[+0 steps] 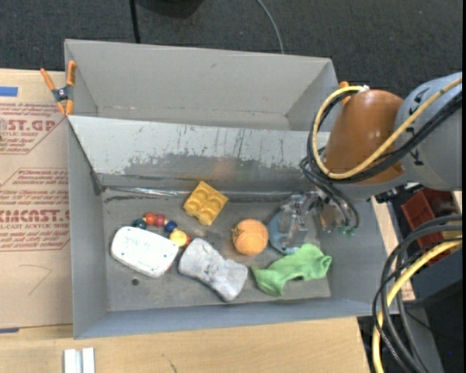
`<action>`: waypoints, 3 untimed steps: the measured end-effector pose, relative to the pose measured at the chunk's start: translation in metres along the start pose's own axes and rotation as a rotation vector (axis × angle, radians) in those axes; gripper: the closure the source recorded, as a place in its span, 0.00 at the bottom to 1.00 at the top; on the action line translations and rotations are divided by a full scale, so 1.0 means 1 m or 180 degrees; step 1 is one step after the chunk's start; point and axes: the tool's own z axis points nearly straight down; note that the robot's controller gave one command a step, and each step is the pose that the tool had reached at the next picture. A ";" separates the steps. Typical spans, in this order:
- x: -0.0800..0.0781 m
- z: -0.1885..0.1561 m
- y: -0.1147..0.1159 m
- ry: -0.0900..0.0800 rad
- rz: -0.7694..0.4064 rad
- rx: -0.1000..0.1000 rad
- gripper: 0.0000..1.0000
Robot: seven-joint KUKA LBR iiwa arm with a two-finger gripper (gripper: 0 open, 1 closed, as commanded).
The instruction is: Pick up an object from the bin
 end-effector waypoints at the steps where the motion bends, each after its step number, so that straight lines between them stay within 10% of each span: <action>1: 0.000 0.000 0.000 0.0000 0.0000 0.0000 0.00; 3: 0.001 0.013 0.006 -0.0016 -0.0253 0.0005 0.00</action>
Offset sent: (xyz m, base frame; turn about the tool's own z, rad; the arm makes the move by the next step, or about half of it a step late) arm 0.0000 0.0000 0.0000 0.0000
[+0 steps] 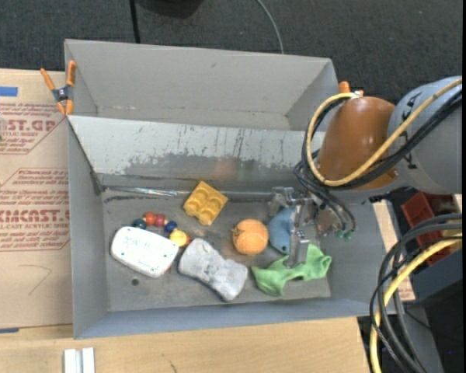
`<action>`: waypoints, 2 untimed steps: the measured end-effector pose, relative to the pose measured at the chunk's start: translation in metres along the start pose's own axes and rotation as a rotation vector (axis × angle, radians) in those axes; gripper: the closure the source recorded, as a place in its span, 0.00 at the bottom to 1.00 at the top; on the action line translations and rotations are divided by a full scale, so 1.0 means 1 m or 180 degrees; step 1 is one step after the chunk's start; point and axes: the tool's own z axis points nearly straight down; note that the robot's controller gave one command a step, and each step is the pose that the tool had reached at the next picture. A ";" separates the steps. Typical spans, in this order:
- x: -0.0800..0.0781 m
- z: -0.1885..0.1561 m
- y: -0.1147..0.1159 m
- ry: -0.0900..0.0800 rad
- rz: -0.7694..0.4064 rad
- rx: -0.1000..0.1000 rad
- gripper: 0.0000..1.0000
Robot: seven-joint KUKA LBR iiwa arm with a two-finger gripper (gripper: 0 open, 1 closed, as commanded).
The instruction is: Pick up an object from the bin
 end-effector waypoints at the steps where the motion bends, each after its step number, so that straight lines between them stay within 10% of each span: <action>1: 0.003 0.034 0.026 0.0012 -0.0733 -0.0009 0.00; 2: -0.004 0.048 0.047 -0.0005 -0.0899 -0.0004 1.00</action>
Offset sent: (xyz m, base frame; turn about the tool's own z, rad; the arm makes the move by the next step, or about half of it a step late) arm 0.0000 0.0466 -0.0480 -0.2840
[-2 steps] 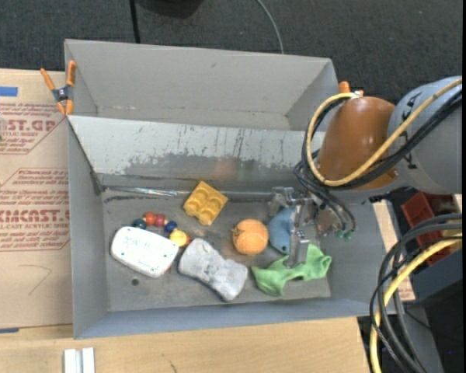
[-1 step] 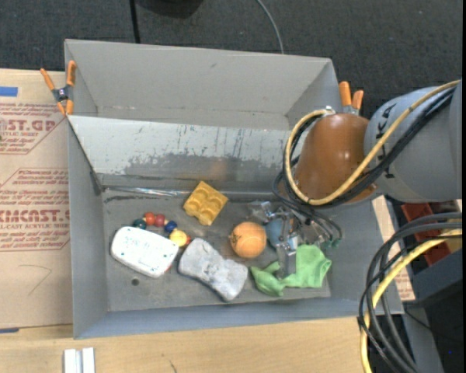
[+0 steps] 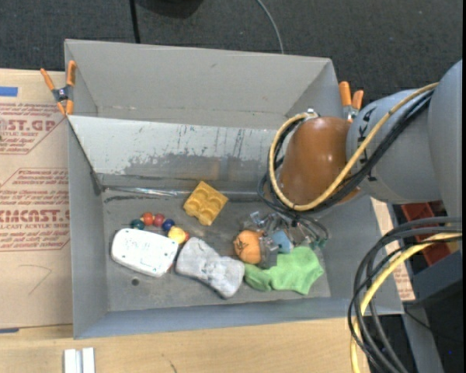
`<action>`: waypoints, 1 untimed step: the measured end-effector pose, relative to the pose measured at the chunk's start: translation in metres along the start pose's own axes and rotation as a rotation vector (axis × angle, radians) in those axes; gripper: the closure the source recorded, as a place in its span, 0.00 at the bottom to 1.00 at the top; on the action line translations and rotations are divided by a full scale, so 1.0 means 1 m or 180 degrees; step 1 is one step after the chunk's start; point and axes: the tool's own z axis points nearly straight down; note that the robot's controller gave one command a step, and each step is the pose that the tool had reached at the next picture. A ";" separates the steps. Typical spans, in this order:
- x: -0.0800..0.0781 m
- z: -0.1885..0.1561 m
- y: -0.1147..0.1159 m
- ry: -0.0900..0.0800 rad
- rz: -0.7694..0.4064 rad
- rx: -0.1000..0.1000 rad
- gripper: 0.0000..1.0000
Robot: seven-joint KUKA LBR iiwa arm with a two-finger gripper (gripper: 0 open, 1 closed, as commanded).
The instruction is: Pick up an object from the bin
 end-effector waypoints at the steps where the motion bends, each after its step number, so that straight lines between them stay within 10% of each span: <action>1: 0.000 0.000 0.000 0.0000 0.0000 0.0000 1.00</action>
Offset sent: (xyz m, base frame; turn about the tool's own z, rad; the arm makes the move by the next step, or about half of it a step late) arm -0.0002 0.0008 0.1279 0.0463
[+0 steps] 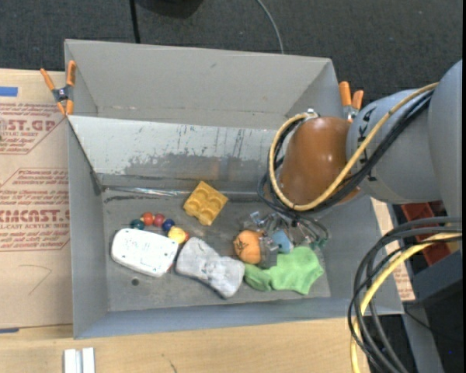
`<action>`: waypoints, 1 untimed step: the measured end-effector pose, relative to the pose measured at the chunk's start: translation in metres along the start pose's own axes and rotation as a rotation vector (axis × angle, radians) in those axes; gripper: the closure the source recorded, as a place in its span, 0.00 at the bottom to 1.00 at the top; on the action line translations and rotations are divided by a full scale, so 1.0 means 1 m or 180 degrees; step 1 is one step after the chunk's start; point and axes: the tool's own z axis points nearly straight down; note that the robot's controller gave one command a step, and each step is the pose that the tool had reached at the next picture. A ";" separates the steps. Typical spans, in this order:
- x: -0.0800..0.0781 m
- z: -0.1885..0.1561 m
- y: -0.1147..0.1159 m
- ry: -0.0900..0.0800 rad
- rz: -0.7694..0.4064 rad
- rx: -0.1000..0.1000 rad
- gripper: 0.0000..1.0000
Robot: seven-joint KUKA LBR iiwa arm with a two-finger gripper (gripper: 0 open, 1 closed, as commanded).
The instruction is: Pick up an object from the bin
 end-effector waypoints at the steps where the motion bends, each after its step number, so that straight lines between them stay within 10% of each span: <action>1: -0.002 -0.127 0.000 -0.0008 0.0150 0.0000 1.00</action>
Offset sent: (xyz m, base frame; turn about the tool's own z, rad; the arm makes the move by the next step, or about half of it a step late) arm 0.0000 0.0000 0.0000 0.0000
